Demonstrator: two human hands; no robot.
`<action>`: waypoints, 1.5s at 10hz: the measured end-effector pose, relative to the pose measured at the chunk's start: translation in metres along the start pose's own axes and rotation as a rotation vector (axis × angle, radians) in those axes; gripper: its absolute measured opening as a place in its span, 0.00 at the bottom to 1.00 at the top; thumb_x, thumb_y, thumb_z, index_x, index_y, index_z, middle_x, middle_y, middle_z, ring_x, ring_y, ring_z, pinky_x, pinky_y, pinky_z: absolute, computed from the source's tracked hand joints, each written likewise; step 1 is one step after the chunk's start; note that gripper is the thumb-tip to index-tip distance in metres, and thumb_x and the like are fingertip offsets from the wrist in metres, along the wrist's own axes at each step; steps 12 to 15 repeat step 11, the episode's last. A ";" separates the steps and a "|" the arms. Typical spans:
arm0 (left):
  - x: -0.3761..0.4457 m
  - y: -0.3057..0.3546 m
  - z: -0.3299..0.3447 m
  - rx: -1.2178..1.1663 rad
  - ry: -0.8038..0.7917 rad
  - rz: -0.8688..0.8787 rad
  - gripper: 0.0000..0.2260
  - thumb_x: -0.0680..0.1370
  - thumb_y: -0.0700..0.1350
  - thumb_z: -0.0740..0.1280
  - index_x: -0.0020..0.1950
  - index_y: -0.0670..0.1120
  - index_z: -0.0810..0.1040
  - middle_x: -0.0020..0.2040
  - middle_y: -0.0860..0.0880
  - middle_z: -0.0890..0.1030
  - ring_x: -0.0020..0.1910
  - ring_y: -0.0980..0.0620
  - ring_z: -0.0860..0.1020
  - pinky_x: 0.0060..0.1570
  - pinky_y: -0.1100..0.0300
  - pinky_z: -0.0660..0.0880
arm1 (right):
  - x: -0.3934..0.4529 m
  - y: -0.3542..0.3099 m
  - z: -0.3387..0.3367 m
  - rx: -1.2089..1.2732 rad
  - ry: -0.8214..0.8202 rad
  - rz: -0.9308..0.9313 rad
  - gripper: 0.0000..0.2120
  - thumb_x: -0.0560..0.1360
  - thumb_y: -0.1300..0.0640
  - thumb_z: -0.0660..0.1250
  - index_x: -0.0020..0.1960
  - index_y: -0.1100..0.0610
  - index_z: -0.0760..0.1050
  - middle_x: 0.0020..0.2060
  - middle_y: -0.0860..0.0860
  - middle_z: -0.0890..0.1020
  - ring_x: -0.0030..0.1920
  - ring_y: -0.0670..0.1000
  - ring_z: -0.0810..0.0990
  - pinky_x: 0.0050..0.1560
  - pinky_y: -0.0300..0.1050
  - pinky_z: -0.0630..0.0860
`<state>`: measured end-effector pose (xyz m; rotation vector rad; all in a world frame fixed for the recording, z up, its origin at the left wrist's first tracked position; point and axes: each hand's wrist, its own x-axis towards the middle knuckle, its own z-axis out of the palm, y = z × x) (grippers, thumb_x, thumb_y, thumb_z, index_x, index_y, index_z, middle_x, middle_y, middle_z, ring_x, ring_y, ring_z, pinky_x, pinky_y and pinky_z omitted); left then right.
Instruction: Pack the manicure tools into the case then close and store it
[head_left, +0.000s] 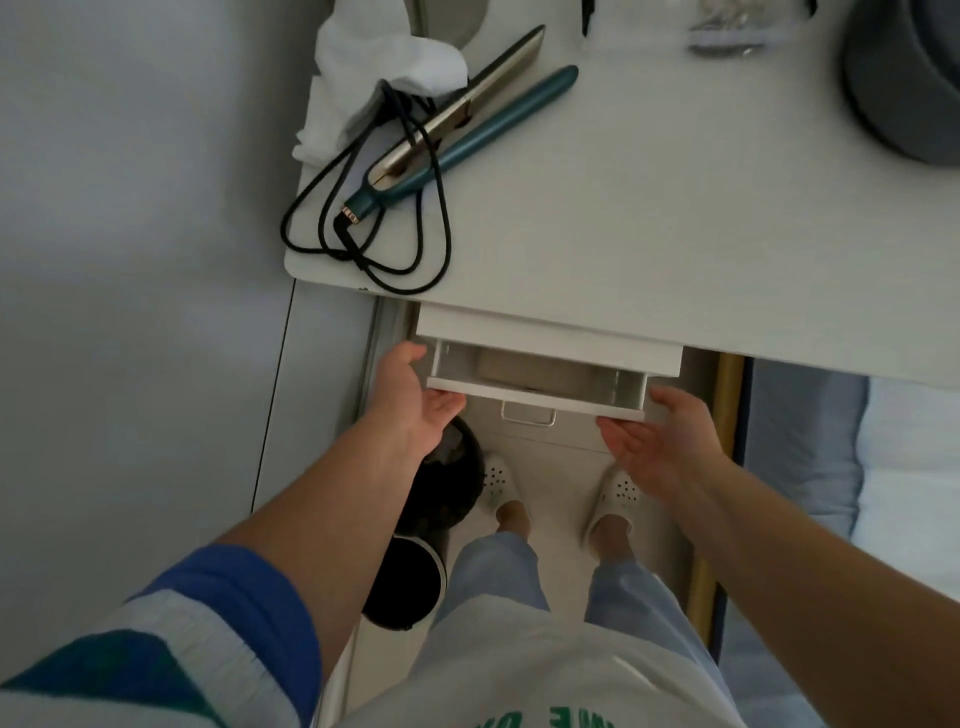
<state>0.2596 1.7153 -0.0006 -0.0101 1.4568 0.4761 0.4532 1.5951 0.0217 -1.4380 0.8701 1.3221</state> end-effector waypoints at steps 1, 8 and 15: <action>0.003 0.008 0.010 -0.005 -0.044 0.006 0.11 0.72 0.43 0.61 0.49 0.38 0.66 0.50 0.36 0.74 0.50 0.40 0.77 0.57 0.47 0.73 | 0.003 -0.009 0.010 -0.004 -0.030 -0.031 0.15 0.76 0.55 0.60 0.55 0.67 0.66 0.48 0.61 0.76 0.54 0.58 0.77 0.58 0.48 0.73; -0.004 0.007 0.027 -0.200 -0.207 0.024 0.20 0.74 0.47 0.58 0.63 0.39 0.68 0.60 0.41 0.74 0.59 0.44 0.72 0.67 0.48 0.60 | -0.003 -0.017 0.019 0.019 -0.050 -0.144 0.20 0.74 0.59 0.58 0.66 0.60 0.64 0.59 0.56 0.77 0.55 0.54 0.78 0.57 0.48 0.69; -0.030 -0.007 -0.012 0.419 -0.064 0.209 0.13 0.78 0.45 0.57 0.60 0.42 0.71 0.65 0.41 0.73 0.60 0.46 0.73 0.63 0.52 0.65 | -0.018 -0.011 -0.013 -0.371 0.065 -0.252 0.09 0.78 0.61 0.59 0.56 0.61 0.73 0.57 0.58 0.77 0.54 0.56 0.78 0.53 0.49 0.74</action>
